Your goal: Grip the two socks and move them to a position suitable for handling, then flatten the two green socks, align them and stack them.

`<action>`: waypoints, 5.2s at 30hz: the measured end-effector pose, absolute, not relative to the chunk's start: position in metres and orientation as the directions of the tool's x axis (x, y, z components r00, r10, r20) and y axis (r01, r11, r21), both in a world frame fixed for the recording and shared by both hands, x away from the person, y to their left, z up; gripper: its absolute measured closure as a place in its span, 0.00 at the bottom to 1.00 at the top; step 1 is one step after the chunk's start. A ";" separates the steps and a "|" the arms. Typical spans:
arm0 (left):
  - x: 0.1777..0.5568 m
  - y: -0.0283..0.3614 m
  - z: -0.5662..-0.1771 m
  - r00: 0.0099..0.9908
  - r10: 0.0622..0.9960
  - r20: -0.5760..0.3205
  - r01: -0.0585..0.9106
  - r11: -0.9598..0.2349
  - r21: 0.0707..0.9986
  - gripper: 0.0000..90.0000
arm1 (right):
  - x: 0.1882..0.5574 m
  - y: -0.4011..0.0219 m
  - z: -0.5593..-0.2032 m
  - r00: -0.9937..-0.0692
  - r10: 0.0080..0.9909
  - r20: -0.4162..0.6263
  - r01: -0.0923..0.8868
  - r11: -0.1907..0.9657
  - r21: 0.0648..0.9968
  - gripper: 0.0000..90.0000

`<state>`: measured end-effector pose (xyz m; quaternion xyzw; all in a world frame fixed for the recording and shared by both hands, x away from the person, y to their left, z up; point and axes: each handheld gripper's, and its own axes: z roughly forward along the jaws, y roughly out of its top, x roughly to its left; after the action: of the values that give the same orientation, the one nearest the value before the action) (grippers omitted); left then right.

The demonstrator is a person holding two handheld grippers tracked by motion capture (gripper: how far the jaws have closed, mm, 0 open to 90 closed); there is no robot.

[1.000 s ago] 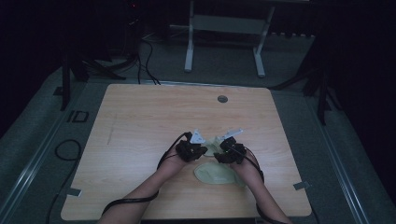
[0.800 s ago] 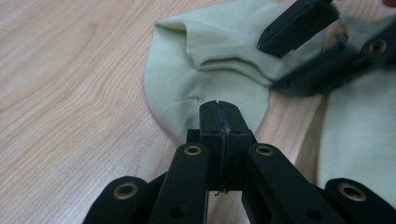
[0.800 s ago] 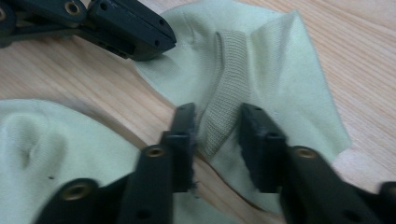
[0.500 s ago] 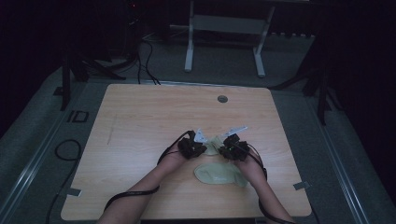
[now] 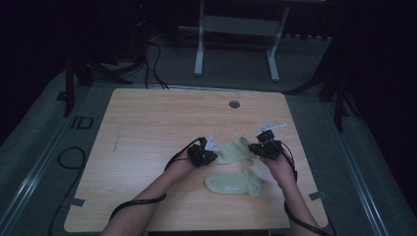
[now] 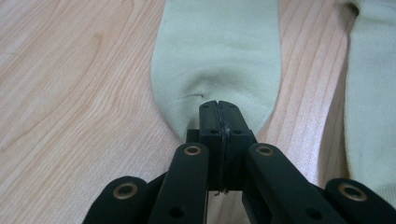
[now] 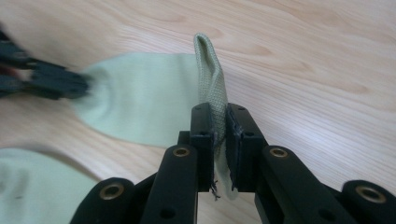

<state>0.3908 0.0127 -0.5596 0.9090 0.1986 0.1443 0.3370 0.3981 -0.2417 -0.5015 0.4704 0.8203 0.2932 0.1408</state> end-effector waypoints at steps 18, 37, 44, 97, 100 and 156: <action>0.398 0.015 -0.559 0.872 0.471 0.131 0.276 -0.695 0.664 0.98 | 0.407 -0.258 -0.507 -0.476 0.878 0.053 0.699 0.341 0.629 0.84; 0.415 0.028 -0.560 0.856 0.506 0.102 0.309 -0.662 0.683 0.96 | 0.422 -0.243 -0.545 -0.478 0.878 0.021 0.724 0.380 0.575 0.99; 0.425 0.024 -0.559 0.848 0.517 0.119 0.315 -0.672 0.670 0.95 | 0.427 -0.247 -0.544 -0.475 0.880 0.024 0.728 0.377 0.573 0.98; 0.329 0.050 -0.534 0.821 0.561 -0.106 0.460 -0.540 0.705 0.53 | 0.348 -0.266 -0.515 -0.622 0.777 0.092 0.647 0.445 0.619 0.47; 0.320 0.053 -0.540 0.817 0.567 -0.109 0.463 -0.532 0.709 0.53 | 0.335 -0.272 -0.520 -0.630 0.771 0.099 0.650 0.452 0.611 0.53; 0.368 0.038 -0.495 0.799 0.601 0.006 0.417 -0.561 0.715 0.99 | 0.366 -0.270 -0.479 -0.610 0.792 0.015 0.609 0.457 0.648 0.93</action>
<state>0.3680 0.0376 -0.4951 0.8744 0.2911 0.1256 0.3672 0.3658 -0.2699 -0.4790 0.4168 0.8407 0.3131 0.1463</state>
